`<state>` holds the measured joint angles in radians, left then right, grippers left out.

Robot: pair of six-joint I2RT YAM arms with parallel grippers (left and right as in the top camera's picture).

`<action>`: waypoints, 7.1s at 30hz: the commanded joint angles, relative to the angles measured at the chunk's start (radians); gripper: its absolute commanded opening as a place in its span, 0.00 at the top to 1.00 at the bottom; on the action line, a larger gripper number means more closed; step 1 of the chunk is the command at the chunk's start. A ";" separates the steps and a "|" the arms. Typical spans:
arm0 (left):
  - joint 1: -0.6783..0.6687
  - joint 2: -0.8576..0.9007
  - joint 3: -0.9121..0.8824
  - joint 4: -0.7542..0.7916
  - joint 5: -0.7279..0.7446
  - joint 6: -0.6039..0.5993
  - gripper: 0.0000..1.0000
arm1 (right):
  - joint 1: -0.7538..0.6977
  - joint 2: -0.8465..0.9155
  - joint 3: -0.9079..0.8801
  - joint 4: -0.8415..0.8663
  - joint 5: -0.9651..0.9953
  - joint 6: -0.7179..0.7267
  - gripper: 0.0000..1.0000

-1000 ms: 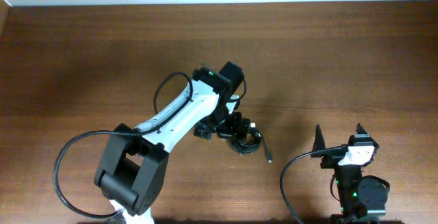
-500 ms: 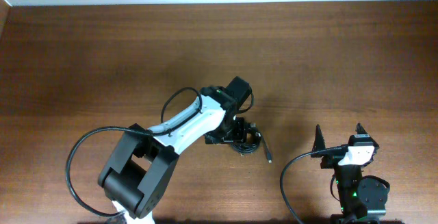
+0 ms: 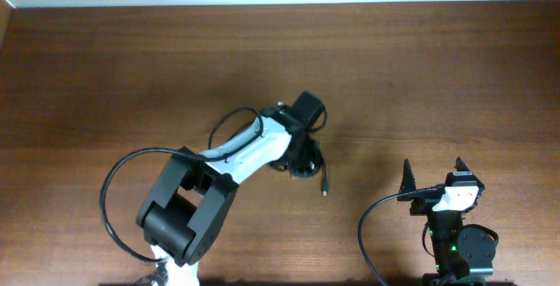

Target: Untangle cables

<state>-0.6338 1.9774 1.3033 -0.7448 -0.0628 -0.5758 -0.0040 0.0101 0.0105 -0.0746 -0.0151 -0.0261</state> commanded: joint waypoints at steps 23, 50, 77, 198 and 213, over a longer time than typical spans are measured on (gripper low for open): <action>0.229 0.174 0.427 0.030 -0.081 0.313 0.29 | -0.003 -0.007 -0.005 -0.005 0.009 0.007 0.02; 0.229 0.228 0.380 0.090 0.067 0.758 1.00 | -0.003 -0.007 -0.005 -0.005 0.009 0.007 0.02; 0.235 0.240 0.512 -0.125 0.046 0.968 0.14 | -0.003 -0.007 -0.005 -0.005 0.009 0.007 0.02; 0.264 0.053 1.134 -0.584 0.269 0.294 0.58 | -0.003 -0.007 -0.005 -0.005 0.009 0.007 0.02; 0.270 0.061 1.134 -0.784 0.040 0.293 0.01 | -0.003 -0.006 -0.005 0.463 -0.733 0.027 0.02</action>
<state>-0.3698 2.0369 2.4359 -1.5227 0.0010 -0.2871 -0.0040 0.0097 0.0109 0.1600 -0.7044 -0.0189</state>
